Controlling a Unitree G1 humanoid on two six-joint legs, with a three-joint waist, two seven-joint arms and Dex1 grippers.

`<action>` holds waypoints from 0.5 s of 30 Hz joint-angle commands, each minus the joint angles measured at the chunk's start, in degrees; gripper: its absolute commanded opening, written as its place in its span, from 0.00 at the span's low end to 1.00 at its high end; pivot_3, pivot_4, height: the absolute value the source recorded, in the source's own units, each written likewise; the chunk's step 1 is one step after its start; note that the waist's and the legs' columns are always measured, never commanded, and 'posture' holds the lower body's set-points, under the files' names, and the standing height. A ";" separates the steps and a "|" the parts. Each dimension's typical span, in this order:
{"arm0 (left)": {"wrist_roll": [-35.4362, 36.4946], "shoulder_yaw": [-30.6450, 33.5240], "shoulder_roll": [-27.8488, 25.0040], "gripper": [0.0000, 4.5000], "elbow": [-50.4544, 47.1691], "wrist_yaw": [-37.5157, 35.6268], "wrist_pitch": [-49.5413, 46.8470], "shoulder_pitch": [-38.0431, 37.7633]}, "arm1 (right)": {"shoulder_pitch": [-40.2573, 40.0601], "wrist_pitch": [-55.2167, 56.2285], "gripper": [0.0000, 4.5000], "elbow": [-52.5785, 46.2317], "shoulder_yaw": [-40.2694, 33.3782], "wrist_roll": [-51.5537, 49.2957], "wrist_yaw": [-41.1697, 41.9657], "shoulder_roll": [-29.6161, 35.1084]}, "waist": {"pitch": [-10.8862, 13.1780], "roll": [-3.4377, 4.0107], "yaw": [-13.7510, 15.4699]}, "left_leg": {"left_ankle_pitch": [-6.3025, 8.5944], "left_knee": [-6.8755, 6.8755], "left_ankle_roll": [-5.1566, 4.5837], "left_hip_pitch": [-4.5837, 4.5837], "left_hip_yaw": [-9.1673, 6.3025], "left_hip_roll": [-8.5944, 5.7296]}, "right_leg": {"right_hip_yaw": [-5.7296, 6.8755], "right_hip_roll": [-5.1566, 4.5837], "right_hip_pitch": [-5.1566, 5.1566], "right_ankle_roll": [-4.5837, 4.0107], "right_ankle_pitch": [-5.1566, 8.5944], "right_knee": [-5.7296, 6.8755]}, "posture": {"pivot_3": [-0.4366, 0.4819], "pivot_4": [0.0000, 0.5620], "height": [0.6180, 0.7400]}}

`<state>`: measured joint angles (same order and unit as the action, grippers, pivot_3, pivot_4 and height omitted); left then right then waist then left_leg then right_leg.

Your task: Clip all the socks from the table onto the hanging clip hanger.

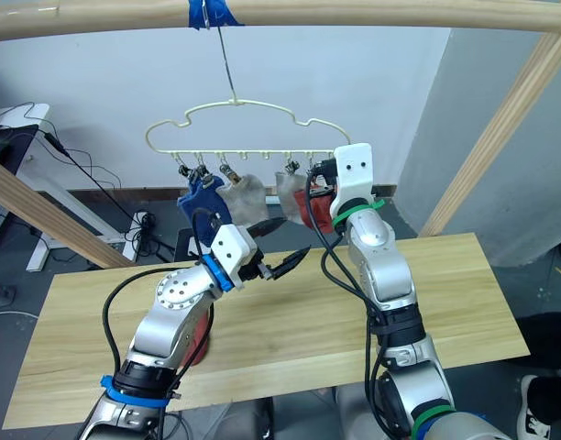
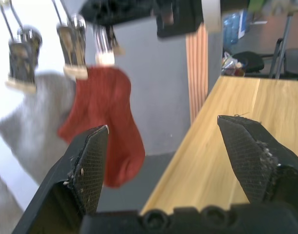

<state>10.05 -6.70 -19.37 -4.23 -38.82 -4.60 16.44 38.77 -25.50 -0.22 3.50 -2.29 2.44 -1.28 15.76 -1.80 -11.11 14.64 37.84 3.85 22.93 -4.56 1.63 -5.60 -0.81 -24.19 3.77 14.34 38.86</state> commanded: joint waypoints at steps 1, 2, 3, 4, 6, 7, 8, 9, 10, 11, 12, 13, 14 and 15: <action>-1.51 3.10 -1.69 0.88 -2.25 2.93 1.90 -3.78 | 0.89 1.15 0.00 -1.54 -0.34 -0.26 0.40 0.02 | 0.00 0.00 -0.03 | 0.00 0.00 0.00 0.00 -0.01 0.01 | 0.00 0.00 -0.01 0.00 0.00 0.00 | 0.28 0.37 1.00; -1.37 4.94 -1.91 0.92 -1.90 4.63 1.57 -5.57 | 1.00 1.12 0.00 -1.46 -0.34 -0.31 0.53 0.09 | 0.00 0.00 -0.04 | 0.00 0.00 0.00 -0.01 0.00 0.01 | 0.00 0.00 -0.01 0.00 0.00 0.01 | 0.28 0.37 1.00; -1.20 6.21 -1.98 0.96 -1.69 5.80 1.27 -6.76 | 1.07 1.11 0.00 -1.39 -0.34 -0.34 0.61 0.12 | 0.00 0.00 -0.05 | 0.00 0.00 0.00 -0.02 0.00 0.01 | 0.00 0.00 -0.01 0.00 0.00 0.01 | 0.28 0.37 1.00; -0.93 7.77 -1.72 1.00 -1.42 7.46 0.74 -7.82 | 1.15 1.11 0.00 -1.31 -0.34 -0.36 0.66 0.12 | 0.00 0.00 -0.04 | 0.00 0.00 0.00 -0.02 0.00 0.02 | 0.00 0.00 -0.01 0.00 0.00 0.01 | 0.28 0.37 1.00; 1.06 12.54 0.24 1.00 -0.68 12.71 -2.20 -9.84 | 1.23 1.08 0.00 -1.24 -0.39 -0.41 0.77 0.17 | 0.00 0.00 0.03 | 0.00 0.00 0.00 -0.02 -0.01 0.03 | 0.01 0.00 -0.02 0.00 0.00 0.01 | 0.29 0.37 1.00; 2.39 15.92 1.58 1.00 0.16 16.05 -4.21 -11.59 | 1.21 1.00 0.00 -1.26 -0.40 -0.45 0.88 0.21 | 0.00 0.00 0.05 | 0.00 0.01 0.00 -0.01 -0.01 0.03 | 0.01 0.00 -0.01 0.00 0.00 0.02 | 0.29 0.37 1.00; 3.24 18.13 2.51 1.00 0.59 18.18 -5.66 -12.75 | 1.19 0.94 0.00 -1.28 -0.40 -0.48 0.95 0.25 | 0.00 0.00 0.08 | 0.00 0.02 0.00 0.00 -0.01 0.02 | 0.01 -0.01 -0.01 0.00 0.00 0.01 | 0.29 0.37 1.00; 4.07 20.26 3.29 1.00 1.32 19.86 -6.79 -13.92 | 1.15 0.87 0.00 -1.29 -0.36 -0.49 1.02 0.25 | 0.00 0.00 0.07 | 0.00 0.03 0.00 -0.01 -0.01 0.02 | 0.00 -0.02 0.00 0.00 0.00 0.01 | 0.29 0.37 1.00; 4.56 22.34 3.94 1.00 2.36 21.72 -7.63 -15.03 | 1.09 0.74 0.00 -1.36 -0.34 -0.53 1.16 0.30 | 0.00 0.00 0.09 | 0.00 0.02 0.00 0.00 -0.01 0.02 | 0.01 -0.02 -0.01 0.00 0.00 0.00 | 0.29 0.38 1.00; 4.83 23.52 4.31 1.00 2.95 22.86 -8.15 -15.62 | 1.05 0.66 0.00 -1.40 -0.35 -0.55 1.27 0.32 | 0.00 0.00 0.08 | 0.00 0.02 0.00 -0.01 0.00 0.02 | 0.01 -0.02 0.00 0.00 0.00 0.00 | 0.29 0.38 1.00; 5.09 24.79 4.48 1.00 4.47 23.90 -8.67 -16.07 | 1.03 0.54 0.00 -1.43 -0.29 -0.57 1.42 0.33 | 0.00 0.00 0.08 | 0.00 0.01 -0.01 -0.01 -0.01 0.02 | 0.02 -0.02 -0.01 0.00 0.00 0.00 | 0.29 0.38 1.00; 5.20 25.46 4.56 1.00 5.40 24.50 -9.02 -16.24 | 1.03 0.47 0.00 -1.44 -0.26 -0.60 1.53 0.35 | 0.00 0.00 0.08 | 0.00 0.00 0.00 0.00 -0.02 0.02 | 0.03 -0.02 -0.02 0.00 0.00 0.00 | 0.29 0.38 1.00; 5.36 25.61 4.44 1.00 6.30 24.45 -9.49 -16.27 | 1.06 0.40 0.00 -1.44 -0.23 -0.63 1.63 0.38 | 0.00 0.00 0.08 | 0.00 0.00 0.00 -0.01 -0.02 0.02 | 0.04 -0.02 -0.02 0.00 0.00 0.00 | 0.29 0.38 1.00; 5.26 25.52 4.22 1.00 7.69 24.33 -9.78 -16.08 | 1.07 0.31 0.00 -1.48 -0.14 -0.66 1.73 0.38 | 0.00 0.00 0.22 | 0.00 0.01 0.00 0.00 -0.03 0.02 | 0.05 -0.02 -0.02 0.00 0.00 0.01 | 0.29 0.38 1.00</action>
<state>14.76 18.20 -14.89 3.39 -14.83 -14.43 0.08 38.90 -25.58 -0.17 3.40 -2.74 3.67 -0.77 15.76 -1.80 -10.89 14.64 37.85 3.85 22.92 -4.58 1.65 -5.55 -0.83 -24.20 3.77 14.34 38.87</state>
